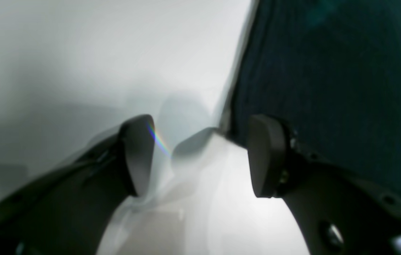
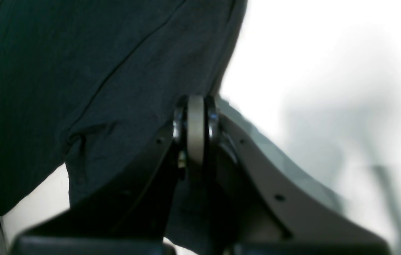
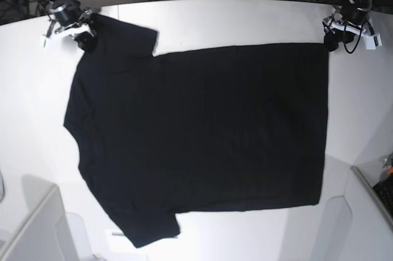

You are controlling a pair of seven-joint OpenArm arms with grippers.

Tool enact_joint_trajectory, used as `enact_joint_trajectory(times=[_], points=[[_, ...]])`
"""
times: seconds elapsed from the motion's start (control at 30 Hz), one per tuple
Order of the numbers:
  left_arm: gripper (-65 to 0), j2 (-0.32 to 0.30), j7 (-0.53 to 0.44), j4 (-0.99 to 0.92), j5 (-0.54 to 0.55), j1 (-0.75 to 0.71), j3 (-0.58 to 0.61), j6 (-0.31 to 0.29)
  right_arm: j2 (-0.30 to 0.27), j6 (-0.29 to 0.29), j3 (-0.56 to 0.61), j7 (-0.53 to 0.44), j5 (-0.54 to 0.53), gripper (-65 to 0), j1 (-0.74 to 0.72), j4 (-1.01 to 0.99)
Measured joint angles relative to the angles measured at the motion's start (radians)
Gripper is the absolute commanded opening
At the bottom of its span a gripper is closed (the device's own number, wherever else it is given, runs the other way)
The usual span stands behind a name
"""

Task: Fold the T-shirt properly
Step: 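Close both grippers on the shirt's shoulder corners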

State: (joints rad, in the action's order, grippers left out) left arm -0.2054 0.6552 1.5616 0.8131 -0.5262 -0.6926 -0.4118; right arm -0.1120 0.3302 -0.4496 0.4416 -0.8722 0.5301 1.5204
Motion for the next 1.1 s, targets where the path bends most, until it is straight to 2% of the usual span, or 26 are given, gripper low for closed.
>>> enact_joint_trajectory(times=[0.1, 0.3, 0.57, 0.63, 0.8, 0.83, 1.0, 1.1], points=[[-26.0, 0.001, 0.003, 0.001, 0.003, 0.028, 0.043, -0.001, 0.000, 0.000, 0.000, 0.000, 0.000, -65.0, 0.000, 0.000], [-26.2, 0.004, -0.002, -0.014, 0.006, 0.041, 0.042, -0.001, 0.003, 0.001, 0.000, 0.000, -0.001, -65.0, 0.001, 0.000], [-26.8, -0.013, -0.057, -0.087, 0.038, 0.075, 0.102, -0.015, 0.003, 0.001, 0.000, 0.000, -0.001, -65.0, 0.003, 0.000], [-33.7, -0.010, -0.061, -0.089, 0.043, 0.078, 0.109, -0.019, 0.003, 0.001, 0.000, 0.001, -0.001, -65.0, 0.003, 0.000], [-63.4, -0.005, -0.038, -0.096, 0.034, 0.076, 0.111, -0.014, 0.003, 0.001, 0.000, 0.000, -0.001, -65.0, 0.003, 0.000], [-65.0, -0.006, -0.036, -0.096, 0.029, 0.075, 0.111, -0.011, 0.003, 0.001, 0.000, 0.000, -0.001, -65.0, 0.003, 0.003], [-65.0, -0.007, -0.034, -0.091, 0.029, 0.071, 0.111, -0.011, 0.011, 0.000, -0.002, 0.003, 0.008, -65.0, 0.024, 0.030], [-65.0, -0.039, -0.021, -0.091, 0.031, 0.059, 0.114, -0.016, 0.011, -0.002, -0.002, 0.024, 0.017, -65.0, 0.048, 0.063]])
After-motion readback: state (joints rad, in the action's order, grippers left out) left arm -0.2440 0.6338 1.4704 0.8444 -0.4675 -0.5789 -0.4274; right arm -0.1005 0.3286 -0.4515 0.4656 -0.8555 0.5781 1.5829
